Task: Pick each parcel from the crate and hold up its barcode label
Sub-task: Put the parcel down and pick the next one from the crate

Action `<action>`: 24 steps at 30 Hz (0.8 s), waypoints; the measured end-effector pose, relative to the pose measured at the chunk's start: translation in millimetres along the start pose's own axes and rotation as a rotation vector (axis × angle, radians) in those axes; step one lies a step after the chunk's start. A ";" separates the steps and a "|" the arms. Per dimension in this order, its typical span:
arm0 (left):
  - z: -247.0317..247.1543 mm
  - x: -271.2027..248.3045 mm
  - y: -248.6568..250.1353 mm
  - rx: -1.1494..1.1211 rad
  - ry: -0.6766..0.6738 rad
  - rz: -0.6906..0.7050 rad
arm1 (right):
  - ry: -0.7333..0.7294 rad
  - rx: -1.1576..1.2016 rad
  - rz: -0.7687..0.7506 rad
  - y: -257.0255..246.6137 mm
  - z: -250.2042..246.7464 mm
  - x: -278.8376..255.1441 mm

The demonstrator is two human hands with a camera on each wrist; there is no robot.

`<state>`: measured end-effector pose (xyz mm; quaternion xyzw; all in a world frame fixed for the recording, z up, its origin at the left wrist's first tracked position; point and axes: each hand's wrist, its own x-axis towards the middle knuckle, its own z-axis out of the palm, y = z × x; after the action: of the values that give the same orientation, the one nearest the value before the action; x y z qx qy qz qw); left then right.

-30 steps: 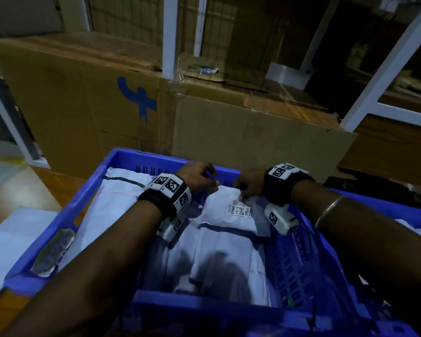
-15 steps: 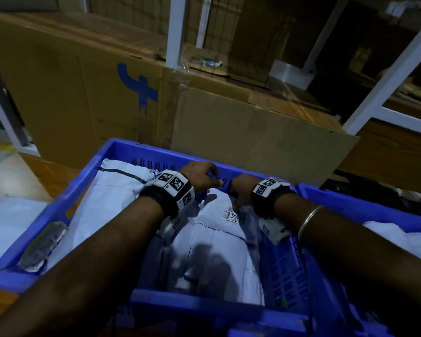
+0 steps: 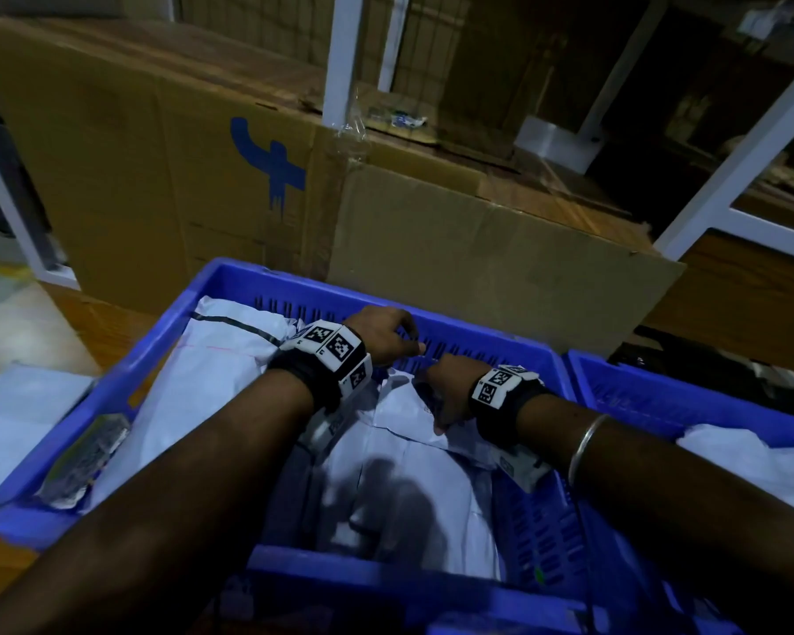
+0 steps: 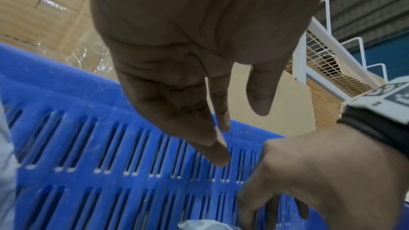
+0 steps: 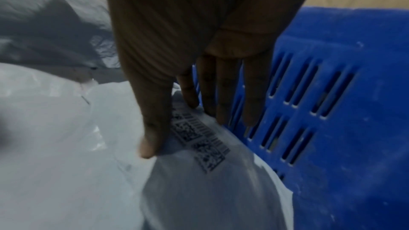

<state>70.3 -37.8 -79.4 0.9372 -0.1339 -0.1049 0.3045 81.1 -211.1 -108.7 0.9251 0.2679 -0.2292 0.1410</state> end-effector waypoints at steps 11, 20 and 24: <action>1.4 -0.8 1.0 0.004 0.019 -0.006 | 0.067 -0.038 0.036 -1.7 -12.8 -13.1; -0.3 -3.3 4.2 0.019 0.020 0.017 | -0.167 0.124 -0.313 -45.6 -2.0 -32.2; -3.2 -5.3 5.1 0.010 0.005 0.029 | -0.210 0.099 -0.317 -62.1 15.3 -26.3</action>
<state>65.2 -38.4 -73.2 0.9370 -0.1474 -0.0972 0.3015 21.2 -177.6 -117.2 0.8481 0.3825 -0.3567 0.0848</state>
